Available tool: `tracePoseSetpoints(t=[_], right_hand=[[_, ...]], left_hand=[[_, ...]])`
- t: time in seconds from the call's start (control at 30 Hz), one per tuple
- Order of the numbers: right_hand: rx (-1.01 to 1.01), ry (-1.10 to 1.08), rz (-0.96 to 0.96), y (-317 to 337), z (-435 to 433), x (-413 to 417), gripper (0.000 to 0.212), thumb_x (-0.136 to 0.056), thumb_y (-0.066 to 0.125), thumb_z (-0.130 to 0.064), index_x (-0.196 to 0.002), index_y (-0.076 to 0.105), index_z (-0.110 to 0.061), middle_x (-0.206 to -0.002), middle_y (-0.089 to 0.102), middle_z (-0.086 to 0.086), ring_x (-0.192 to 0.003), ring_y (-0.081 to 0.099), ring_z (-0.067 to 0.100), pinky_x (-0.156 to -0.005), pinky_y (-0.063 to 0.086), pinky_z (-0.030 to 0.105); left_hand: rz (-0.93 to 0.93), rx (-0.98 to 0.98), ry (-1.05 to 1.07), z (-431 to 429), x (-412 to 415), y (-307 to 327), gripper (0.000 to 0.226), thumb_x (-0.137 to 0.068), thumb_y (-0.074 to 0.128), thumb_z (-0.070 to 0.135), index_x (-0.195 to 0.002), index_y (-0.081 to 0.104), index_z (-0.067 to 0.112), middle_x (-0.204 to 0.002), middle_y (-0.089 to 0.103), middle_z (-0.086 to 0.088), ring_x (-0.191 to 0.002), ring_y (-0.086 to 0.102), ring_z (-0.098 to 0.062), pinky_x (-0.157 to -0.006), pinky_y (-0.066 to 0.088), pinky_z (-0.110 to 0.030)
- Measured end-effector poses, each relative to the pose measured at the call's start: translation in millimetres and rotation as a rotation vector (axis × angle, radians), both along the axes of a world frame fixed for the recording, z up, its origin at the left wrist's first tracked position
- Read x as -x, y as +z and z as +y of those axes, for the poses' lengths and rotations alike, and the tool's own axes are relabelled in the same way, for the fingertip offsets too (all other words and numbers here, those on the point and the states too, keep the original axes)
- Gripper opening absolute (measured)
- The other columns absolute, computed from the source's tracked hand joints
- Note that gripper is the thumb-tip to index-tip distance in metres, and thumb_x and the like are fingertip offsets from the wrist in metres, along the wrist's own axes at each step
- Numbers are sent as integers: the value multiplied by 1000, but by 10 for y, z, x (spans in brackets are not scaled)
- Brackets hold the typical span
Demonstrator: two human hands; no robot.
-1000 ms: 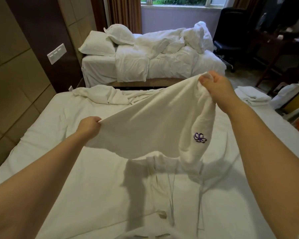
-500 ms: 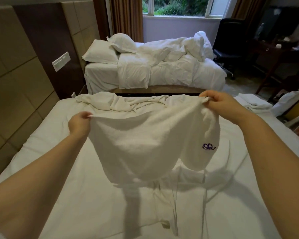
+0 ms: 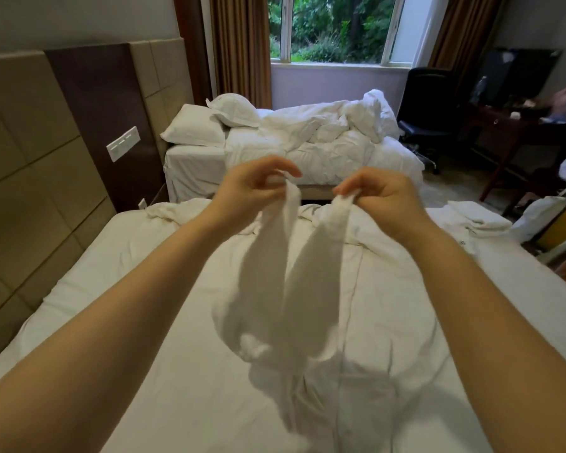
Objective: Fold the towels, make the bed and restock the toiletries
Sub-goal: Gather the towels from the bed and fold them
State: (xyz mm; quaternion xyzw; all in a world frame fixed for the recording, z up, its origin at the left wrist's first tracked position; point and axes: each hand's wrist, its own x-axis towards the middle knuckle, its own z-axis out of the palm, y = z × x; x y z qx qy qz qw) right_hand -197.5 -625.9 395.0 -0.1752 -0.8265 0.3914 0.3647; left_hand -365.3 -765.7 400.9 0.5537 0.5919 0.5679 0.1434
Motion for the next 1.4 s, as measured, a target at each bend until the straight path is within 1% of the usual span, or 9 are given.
tracePoseSetpoints(t=[0.1, 0.2, 0.37, 0.57, 0.77, 0.97, 1.1, 1.23, 1.4], right_hand=[[34, 101, 82, 6, -228, 195, 44, -75, 63, 18, -69, 64, -25, -69, 65, -15, -71, 61, -2, -76, 53, 19], [124, 154, 119, 8, -313, 244, 34, -75, 69, 12, -70, 62, -21, -65, 66, -17, -68, 62, -2, -73, 55, 19], [170, 152, 125, -66, -373, 266, 31, -75, 72, 8, -72, 56, -18, -64, 64, -13, -68, 61, 0, -69, 53, 20], [162, 9, -5, -229, -357, 159, 31, -79, 72, -8, -65, 46, -16, -64, 42, 0, -62, 38, 8, -61, 37, 25], [336, -50, 51, -578, -498, -73, 16, -91, 60, -17, -80, 54, -26, -72, 53, -9, -67, 48, 3, -68, 41, 20], [386, -157, -249, -1429, -575, -433, 16, -95, 56, -25, -98, 42, -32, -91, 60, -12, -85, 58, 12, -68, 44, 24], [280, -315, -374, -1782, -485, -368, 15, -95, 55, -27, -93, 40, -27, -88, 58, -2, -85, 55, 21, -70, 45, 34], [115, -407, -336, -1947, -458, -332, 29, -89, 50, -5, -72, 42, -27, -75, 52, -1, -71, 49, 23, -59, 39, 32], [18, -405, -384, -2139, -416, -346, 27, -91, 45, 0, -93, 66, -16, -96, 55, -5, -84, 52, 17, -67, 37, 19]], left_hand=[[-4, 36, -25, 69, -98, 21, 25, -73, 65, -2, -74, 63, 23, -59, 54, 12, -59, 48, -6, -60, 41, -19], [-72, 58, -26, 36, -90, -3, 29, -75, 65, -10, -70, 62, 18, -57, 55, 11, -55, 50, -3, -57, 43, -17], [-96, 172, -146, -41, -72, -4, 18, -75, 72, 2, -73, 59, 15, -90, 63, -24, -77, 59, -17, -72, 51, -29], [-17, 287, -110, -2, -145, -116, 18, -75, 69, 16, -74, 51, 16, -67, 52, 1, -66, 48, -12, -64, 41, -30], [-2, 230, -5, 74, -321, -212, 27, -79, 73, 9, -69, 49, 18, -67, 52, 0, -65, 47, -12, -62, 41, -26], [-83, 165, 75, 41, -236, -227, 32, -69, 82, 8, -62, 52, 17, -63, 52, 2, -63, 48, -11, -65, 43, -33], [-39, 160, 112, -23, -225, -215, 29, -69, 81, 8, -64, 54, 16, -66, 55, -2, -67, 52, -15, -66, 48, -34], [-35, 150, 185, -131, -77, -234, 28, -69, 81, 6, -65, 56, 19, -65, 51, -1, -61, 47, -6, -62, 44, -22], [-99, 124, 231, -302, 152, -262, 26, -71, 78, 1, -67, 58, 18, -65, 50, -1, -53, 46, 1, -58, 42, -16]])
